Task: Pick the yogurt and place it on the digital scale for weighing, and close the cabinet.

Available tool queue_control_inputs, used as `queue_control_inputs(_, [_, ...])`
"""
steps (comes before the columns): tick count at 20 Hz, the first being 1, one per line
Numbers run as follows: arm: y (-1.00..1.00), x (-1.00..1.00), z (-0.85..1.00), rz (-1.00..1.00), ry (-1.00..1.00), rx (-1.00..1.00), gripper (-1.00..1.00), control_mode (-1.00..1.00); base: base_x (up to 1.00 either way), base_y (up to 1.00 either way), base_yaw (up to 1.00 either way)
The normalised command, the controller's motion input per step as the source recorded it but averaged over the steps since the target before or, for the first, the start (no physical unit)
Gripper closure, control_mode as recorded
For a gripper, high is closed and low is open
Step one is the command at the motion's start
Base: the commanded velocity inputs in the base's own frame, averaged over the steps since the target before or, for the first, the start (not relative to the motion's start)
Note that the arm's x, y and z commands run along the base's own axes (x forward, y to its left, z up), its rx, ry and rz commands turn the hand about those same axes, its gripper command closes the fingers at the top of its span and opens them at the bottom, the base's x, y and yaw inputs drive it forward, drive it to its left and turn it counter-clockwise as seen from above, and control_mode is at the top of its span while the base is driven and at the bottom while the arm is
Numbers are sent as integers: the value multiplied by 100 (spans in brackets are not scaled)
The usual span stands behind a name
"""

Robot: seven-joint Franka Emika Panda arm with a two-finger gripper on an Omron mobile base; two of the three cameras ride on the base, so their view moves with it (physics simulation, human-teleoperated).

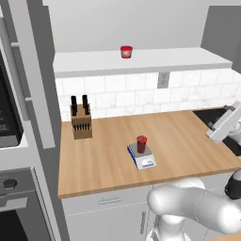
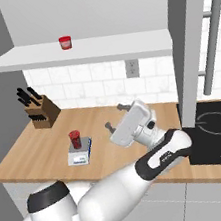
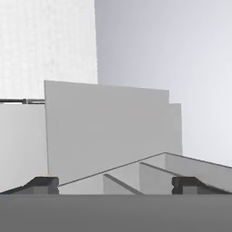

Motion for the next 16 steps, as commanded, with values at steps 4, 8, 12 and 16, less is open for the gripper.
queue_control_inputs(4, [-78,-1,2,-24,14,14,-100,-100,0,0,0])
queue_control_inputs(8, [-50,0,1,-5,27,14,-100,-100,0,0,0])
queue_control_inputs(12, [-47,0,-2,0,12,15,-100,-100,0,0,0])
queue_control_inputs(16, [-53,0,-13,0,4,6,-100,-100,0,0,0])
